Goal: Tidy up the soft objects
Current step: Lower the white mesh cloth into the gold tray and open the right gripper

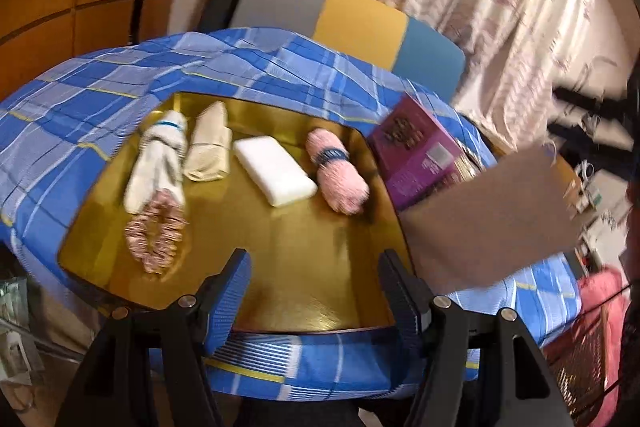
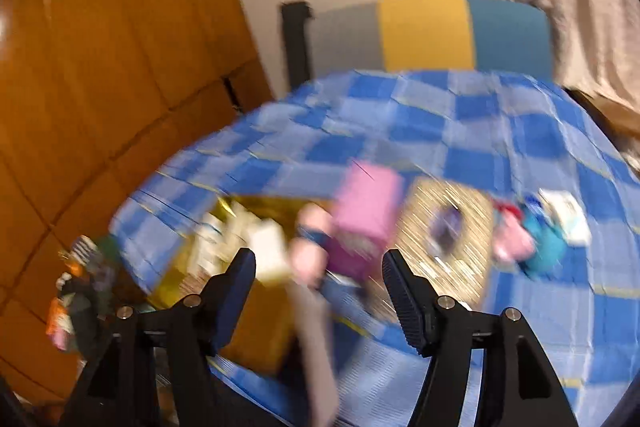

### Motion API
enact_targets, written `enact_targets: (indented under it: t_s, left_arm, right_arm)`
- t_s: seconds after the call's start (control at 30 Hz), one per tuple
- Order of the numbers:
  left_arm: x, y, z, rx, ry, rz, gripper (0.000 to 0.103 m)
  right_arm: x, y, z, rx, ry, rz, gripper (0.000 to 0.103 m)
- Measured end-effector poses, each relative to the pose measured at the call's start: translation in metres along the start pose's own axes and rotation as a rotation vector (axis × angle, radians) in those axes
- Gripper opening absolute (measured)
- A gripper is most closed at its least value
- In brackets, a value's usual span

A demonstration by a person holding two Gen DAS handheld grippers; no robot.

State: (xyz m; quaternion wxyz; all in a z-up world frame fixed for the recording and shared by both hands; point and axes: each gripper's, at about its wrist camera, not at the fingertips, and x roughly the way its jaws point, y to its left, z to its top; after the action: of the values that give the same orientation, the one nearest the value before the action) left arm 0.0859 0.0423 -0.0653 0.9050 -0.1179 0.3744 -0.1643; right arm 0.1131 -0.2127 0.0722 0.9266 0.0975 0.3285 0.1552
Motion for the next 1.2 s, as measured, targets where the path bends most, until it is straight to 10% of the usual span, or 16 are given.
enact_targets:
  t_s: [0.27,0.67,0.87,1.0,1.2]
  left_arm:
    - [-0.032,0.05,0.023,-0.169,-0.103,0.082,0.066]
    - [-0.025,0.06,0.021,-0.21,-0.077,0.081,0.066]
    - [-0.025,0.045,0.019,-0.152,-0.082,0.077,0.066]
    - [-0.022,0.045,0.017,-0.151,-0.065,0.08,0.067]
    - [-0.023,0.05,0.017,-0.173,-0.067,0.084,0.066]
  right_arm:
    - [0.024,0.081,0.049,-0.081,-0.036,0.143,0.07]
    - [0.077,-0.018,-0.109,-0.027,0.395,-0.082,0.059]
    - [0.106,-0.03,-0.127,-0.11,0.517,0.013,0.058]
    - [0.114,-0.036,-0.139,-0.075,0.539,0.06,0.018]
    - [0.079,-0.022,-0.106,-0.072,0.411,0.054,0.01]
